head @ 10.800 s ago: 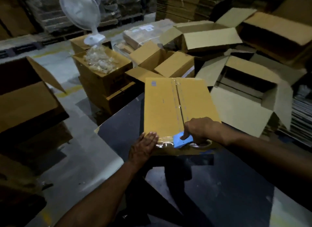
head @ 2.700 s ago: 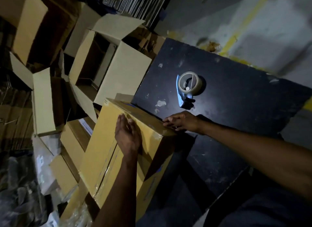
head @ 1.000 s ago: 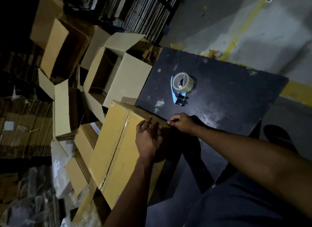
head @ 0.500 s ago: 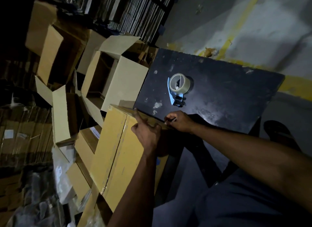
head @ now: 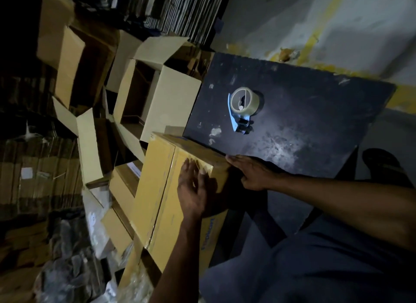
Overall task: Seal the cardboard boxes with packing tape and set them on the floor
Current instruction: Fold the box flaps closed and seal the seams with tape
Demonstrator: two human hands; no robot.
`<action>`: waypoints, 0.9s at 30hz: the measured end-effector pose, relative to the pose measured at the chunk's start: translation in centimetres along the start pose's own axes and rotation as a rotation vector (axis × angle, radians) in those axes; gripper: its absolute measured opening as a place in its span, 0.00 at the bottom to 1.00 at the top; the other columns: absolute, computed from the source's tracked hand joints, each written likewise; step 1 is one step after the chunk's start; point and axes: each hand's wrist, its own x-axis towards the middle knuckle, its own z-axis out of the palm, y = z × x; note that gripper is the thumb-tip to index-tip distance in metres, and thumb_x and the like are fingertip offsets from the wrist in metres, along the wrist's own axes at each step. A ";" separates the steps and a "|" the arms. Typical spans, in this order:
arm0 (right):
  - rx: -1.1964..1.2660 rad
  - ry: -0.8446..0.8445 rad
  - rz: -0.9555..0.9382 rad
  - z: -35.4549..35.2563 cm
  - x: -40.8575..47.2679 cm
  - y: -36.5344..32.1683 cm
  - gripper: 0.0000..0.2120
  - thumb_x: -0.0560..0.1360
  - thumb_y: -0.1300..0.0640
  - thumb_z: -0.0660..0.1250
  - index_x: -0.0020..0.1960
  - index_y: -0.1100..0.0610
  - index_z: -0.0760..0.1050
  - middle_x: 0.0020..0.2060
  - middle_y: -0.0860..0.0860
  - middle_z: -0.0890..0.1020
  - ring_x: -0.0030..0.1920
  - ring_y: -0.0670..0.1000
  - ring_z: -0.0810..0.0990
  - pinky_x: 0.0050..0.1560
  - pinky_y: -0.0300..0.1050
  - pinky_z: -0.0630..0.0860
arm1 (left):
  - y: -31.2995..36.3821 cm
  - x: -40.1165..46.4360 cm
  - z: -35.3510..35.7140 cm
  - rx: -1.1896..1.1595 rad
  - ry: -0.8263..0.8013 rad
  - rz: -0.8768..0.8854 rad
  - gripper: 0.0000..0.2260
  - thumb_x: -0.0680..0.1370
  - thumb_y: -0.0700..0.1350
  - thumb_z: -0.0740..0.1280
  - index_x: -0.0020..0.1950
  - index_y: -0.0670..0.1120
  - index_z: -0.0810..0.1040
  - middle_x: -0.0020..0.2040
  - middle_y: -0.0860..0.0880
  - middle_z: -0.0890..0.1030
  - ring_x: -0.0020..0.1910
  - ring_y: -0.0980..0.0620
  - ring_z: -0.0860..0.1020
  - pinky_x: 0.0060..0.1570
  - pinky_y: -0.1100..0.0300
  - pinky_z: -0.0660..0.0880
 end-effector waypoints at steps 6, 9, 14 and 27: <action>0.050 0.053 -0.198 0.8 0.0 -1.8 0.46 0.69 0.58 0.68 0.83 0.54 0.52 0.81 0.51 0.59 0.80 0.46 0.57 0.77 0.37 0.56 | -1.9 -2.3 2.0 0.137 -0.034 0.079 0.29 0.84 0.56 0.61 0.80 0.40 0.67 0.82 0.46 0.64 0.82 0.47 0.61 0.78 0.40 0.61; -0.068 0.022 -0.037 0.8 0.1 0.0 0.44 0.72 0.54 0.69 0.83 0.51 0.52 0.81 0.51 0.61 0.80 0.50 0.60 0.75 0.44 0.62 | -2.6 -2.2 2.0 0.217 -0.094 0.120 0.33 0.83 0.57 0.62 0.83 0.42 0.60 0.84 0.46 0.59 0.84 0.49 0.54 0.80 0.43 0.57; 0.027 0.086 -0.156 -0.1 1.2 -1.5 0.41 0.80 0.37 0.65 0.84 0.50 0.49 0.81 0.43 0.54 0.80 0.40 0.52 0.75 0.32 0.50 | -3.0 -2.3 2.1 0.249 -0.110 0.129 0.34 0.83 0.58 0.60 0.84 0.42 0.57 0.84 0.46 0.56 0.84 0.50 0.50 0.81 0.46 0.52; -0.305 0.102 -0.358 -1.8 3.1 -0.7 0.31 0.85 0.37 0.43 0.83 0.52 0.49 0.81 0.50 0.61 0.78 0.50 0.64 0.70 0.53 0.72 | -2.5 -2.4 2.0 0.277 -0.121 0.131 0.33 0.84 0.53 0.63 0.84 0.42 0.56 0.85 0.48 0.52 0.84 0.53 0.47 0.82 0.52 0.47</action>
